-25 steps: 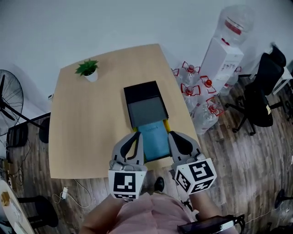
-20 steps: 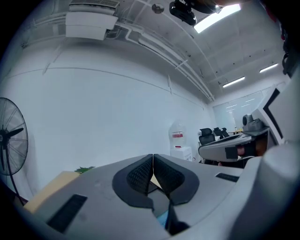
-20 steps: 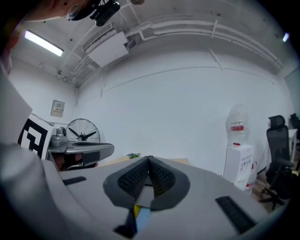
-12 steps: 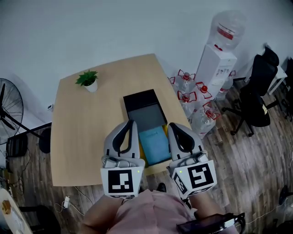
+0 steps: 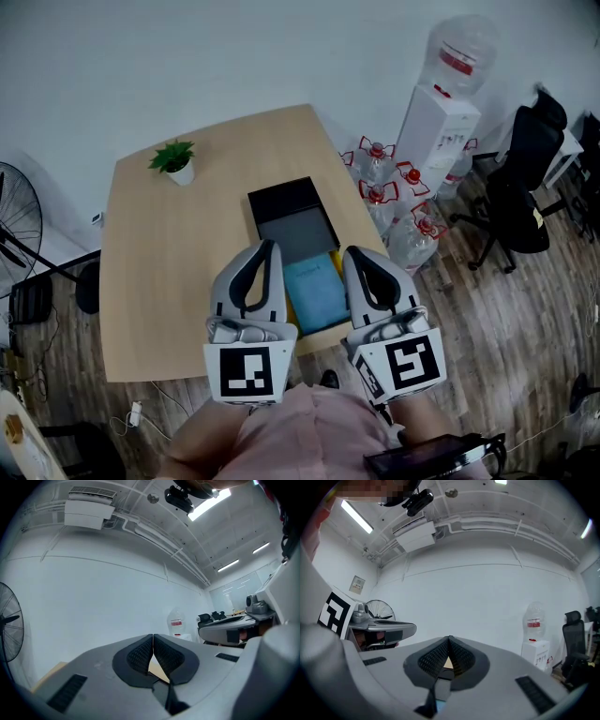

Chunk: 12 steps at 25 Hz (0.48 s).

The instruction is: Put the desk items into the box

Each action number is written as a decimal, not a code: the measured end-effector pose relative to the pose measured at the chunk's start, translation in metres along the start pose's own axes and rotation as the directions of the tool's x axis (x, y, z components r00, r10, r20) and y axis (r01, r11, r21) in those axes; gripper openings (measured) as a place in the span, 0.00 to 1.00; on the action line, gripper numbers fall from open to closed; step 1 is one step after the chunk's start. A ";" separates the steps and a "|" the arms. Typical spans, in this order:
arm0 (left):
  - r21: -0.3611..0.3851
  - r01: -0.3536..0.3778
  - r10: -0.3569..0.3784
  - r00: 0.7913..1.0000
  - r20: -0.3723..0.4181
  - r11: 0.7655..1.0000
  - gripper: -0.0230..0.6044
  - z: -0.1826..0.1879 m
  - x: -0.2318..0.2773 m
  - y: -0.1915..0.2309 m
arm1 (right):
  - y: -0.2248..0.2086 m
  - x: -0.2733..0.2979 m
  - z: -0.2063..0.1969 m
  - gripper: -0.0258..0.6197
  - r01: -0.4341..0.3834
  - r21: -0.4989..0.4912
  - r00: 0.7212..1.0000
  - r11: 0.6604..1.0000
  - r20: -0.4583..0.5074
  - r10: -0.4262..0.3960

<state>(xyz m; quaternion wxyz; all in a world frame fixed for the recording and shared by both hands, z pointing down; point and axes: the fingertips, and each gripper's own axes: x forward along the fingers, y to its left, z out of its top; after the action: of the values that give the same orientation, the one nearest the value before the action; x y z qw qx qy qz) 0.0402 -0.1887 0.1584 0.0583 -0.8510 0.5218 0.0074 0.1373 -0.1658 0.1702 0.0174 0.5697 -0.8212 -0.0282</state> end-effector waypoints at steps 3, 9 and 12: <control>-0.006 0.001 -0.001 1.000 0.000 1.000 0.06 0.000 0.000 0.000 | 0.002 0.000 0.000 0.04 -0.001 -0.003 1.000 1.000 -0.002 0.001; -0.012 0.006 -0.006 1.000 0.000 1.000 0.06 0.000 -0.004 -0.001 | 0.005 -0.003 -0.001 0.04 -0.002 -0.005 1.000 1.000 -0.005 0.002; -0.018 0.004 -0.004 1.000 -0.004 1.000 0.06 -0.001 -0.005 -0.001 | 0.006 -0.002 -0.001 0.04 -0.003 -0.008 1.000 1.000 -0.006 0.003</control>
<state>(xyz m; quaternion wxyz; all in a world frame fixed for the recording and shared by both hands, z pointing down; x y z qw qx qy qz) 0.0386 -0.1839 0.1600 0.0499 -0.8527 0.5200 0.0103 0.1326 -0.1615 0.1714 0.0222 0.5683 -0.8220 -0.0296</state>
